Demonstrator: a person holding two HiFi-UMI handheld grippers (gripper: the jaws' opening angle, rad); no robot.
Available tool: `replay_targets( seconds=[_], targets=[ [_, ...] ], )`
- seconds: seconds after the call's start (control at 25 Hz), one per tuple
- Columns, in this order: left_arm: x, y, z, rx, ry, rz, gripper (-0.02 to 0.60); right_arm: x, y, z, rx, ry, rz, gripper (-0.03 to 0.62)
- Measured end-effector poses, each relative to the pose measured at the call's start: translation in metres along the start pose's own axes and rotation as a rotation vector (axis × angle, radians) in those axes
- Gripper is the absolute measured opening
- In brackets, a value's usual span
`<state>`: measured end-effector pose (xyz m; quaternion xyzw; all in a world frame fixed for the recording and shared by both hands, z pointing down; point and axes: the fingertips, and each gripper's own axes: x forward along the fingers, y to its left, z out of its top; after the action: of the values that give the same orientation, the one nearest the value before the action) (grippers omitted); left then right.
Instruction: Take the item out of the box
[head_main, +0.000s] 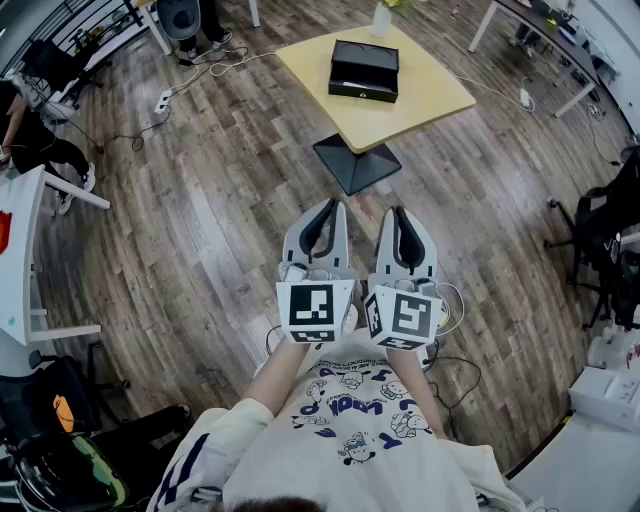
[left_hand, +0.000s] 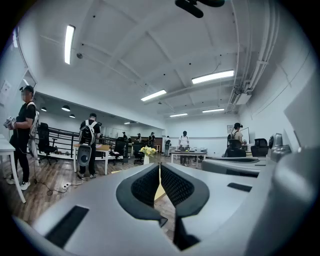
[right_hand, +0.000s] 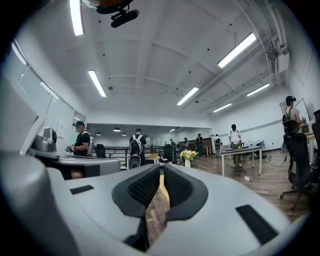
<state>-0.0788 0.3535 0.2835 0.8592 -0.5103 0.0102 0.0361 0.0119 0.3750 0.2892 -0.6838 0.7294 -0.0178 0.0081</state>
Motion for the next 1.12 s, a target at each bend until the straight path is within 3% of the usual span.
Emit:
replay_targets(
  seconds=[0.6, 1.12],
  targets=[
    [0.018, -0.006, -0.001, 0.006, 0.004, 0.019, 0.021, 0.014, -0.017, -0.002, 0.033, -0.008, 0.011, 0.044],
    [0.040, -0.019, -0.008, 0.003, 0.000, 0.079, 0.021, 0.033, -0.040, -0.010, 0.037, 0.001, 0.084, 0.044]
  ],
)
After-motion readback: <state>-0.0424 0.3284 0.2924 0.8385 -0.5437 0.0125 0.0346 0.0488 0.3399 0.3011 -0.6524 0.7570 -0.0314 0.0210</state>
